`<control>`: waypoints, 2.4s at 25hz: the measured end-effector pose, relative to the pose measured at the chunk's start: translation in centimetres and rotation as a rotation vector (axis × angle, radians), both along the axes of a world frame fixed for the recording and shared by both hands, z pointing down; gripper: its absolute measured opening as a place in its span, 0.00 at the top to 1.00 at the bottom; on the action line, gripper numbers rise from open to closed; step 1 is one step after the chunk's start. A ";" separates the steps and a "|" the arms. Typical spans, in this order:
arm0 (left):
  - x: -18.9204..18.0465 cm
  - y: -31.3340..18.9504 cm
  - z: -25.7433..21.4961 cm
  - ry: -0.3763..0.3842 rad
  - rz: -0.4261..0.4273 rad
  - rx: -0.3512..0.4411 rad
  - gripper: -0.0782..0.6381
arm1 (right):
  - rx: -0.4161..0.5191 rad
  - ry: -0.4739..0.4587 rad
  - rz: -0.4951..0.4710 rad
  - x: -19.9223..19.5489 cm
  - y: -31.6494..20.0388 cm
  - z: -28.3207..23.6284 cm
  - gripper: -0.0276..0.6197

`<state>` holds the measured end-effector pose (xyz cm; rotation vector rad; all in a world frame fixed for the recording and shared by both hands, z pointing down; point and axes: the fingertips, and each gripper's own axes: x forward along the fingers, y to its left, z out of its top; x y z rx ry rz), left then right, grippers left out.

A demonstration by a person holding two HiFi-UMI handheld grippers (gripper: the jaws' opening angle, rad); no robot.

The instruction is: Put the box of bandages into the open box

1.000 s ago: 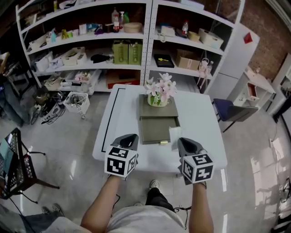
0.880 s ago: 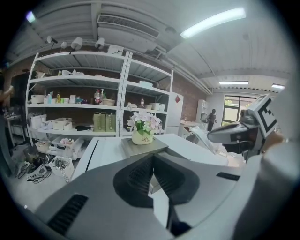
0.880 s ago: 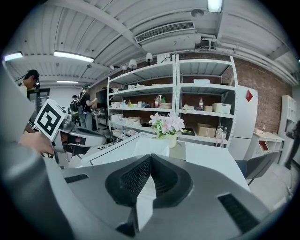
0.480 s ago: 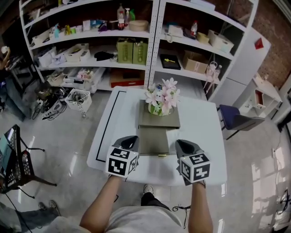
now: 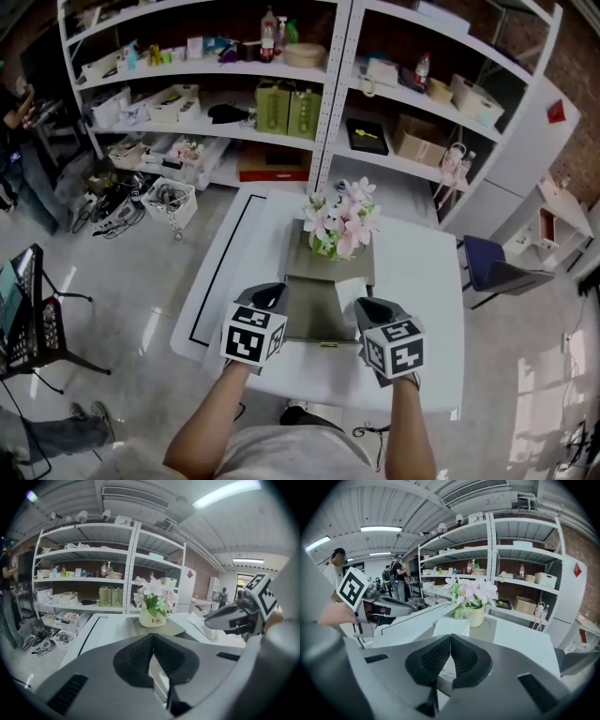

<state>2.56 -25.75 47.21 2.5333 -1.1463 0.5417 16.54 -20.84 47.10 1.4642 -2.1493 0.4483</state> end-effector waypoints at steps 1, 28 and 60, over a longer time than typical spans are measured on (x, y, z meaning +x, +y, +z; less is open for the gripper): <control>0.1 -0.3 0.1 0.000 -0.004 -0.001 0.89 | -0.007 0.000 -0.010 0.0 -0.3 0.3 0.95; -0.4 -3.1 1.3 -0.008 -0.098 -0.019 0.89 | -0.283 0.051 -0.190 -2.4 -3.5 10.7 0.95; 0.9 -1.3 0.1 -0.015 0.017 0.004 0.89 | -0.126 -0.023 -0.018 -0.7 -2.3 4.8 0.91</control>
